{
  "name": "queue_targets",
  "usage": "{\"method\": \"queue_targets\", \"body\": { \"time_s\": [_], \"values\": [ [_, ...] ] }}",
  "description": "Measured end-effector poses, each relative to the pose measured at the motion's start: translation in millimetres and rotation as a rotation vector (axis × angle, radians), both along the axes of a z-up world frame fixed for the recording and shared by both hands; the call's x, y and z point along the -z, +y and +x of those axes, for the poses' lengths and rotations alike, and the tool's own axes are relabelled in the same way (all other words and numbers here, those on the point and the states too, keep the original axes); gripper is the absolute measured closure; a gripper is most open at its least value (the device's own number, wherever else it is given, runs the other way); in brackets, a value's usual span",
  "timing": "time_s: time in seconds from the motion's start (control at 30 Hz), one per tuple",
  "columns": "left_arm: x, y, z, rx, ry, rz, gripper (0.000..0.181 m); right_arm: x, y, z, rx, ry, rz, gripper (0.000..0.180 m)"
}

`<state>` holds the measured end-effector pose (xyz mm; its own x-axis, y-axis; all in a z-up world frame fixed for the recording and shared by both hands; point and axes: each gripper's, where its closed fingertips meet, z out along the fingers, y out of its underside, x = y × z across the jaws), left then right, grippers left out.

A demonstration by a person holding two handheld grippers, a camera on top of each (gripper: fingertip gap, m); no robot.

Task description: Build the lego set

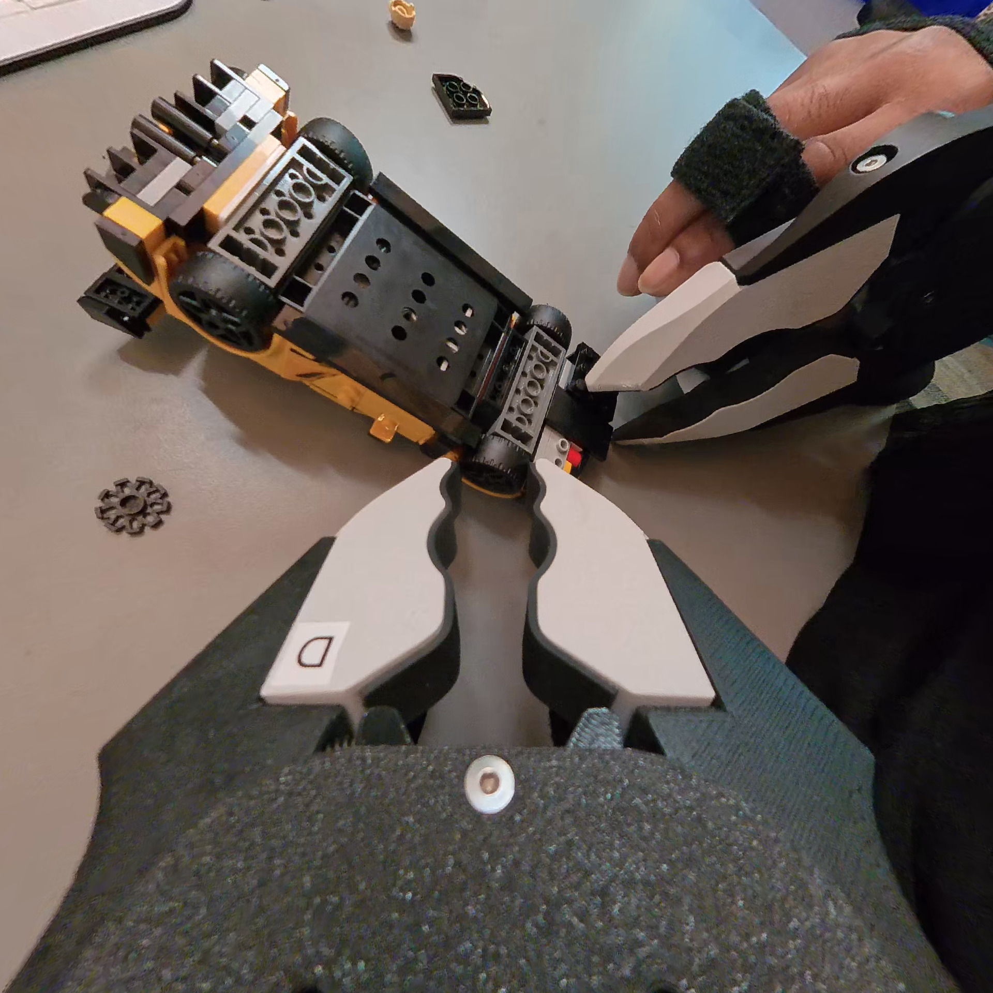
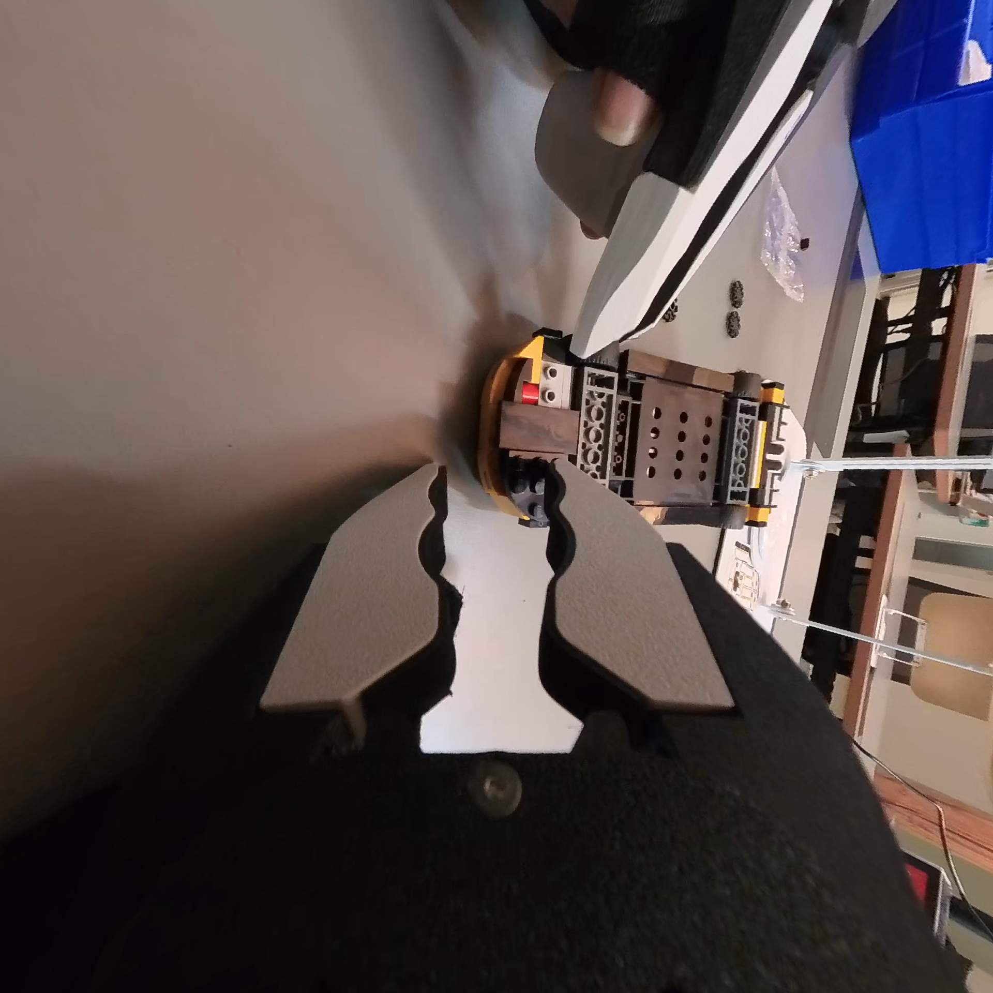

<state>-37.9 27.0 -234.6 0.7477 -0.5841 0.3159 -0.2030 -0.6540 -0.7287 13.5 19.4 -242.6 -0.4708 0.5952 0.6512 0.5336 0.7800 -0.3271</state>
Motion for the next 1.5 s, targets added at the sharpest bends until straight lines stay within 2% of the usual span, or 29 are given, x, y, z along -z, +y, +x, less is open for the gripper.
{"method": "queue_targets", "body": {
  "time_s": [0.5,0.9,1.03,1.17,1.27,1.5],
  "values": [
    [0,0,-1,0.001,0.003,0.002,0.158,-1,-1,0,0.024,-0.033,-0.1,0.151],
    [0,0,-2,-0.003,0.011,0.008,0.158,-4,2,-4,-0.029,-0.169,-0.149,0.165],
    [0,0,-3,-0.009,0.008,0.006,0.158,-4,2,-5,-0.029,-0.173,-0.153,0.164],
    [0,-1,-1,0.003,-0.004,-0.006,0.158,-9,4,-1,0.025,-0.14,-0.251,0.153],
    [0,-1,-1,0.003,-0.004,-0.005,0.158,-14,6,0,0.058,-0.107,-0.299,0.152],
    [0,-1,0,0.008,0.0,0.001,0.158,-5,5,-1,0.05,-0.136,-0.252,0.154]
  ]
}}
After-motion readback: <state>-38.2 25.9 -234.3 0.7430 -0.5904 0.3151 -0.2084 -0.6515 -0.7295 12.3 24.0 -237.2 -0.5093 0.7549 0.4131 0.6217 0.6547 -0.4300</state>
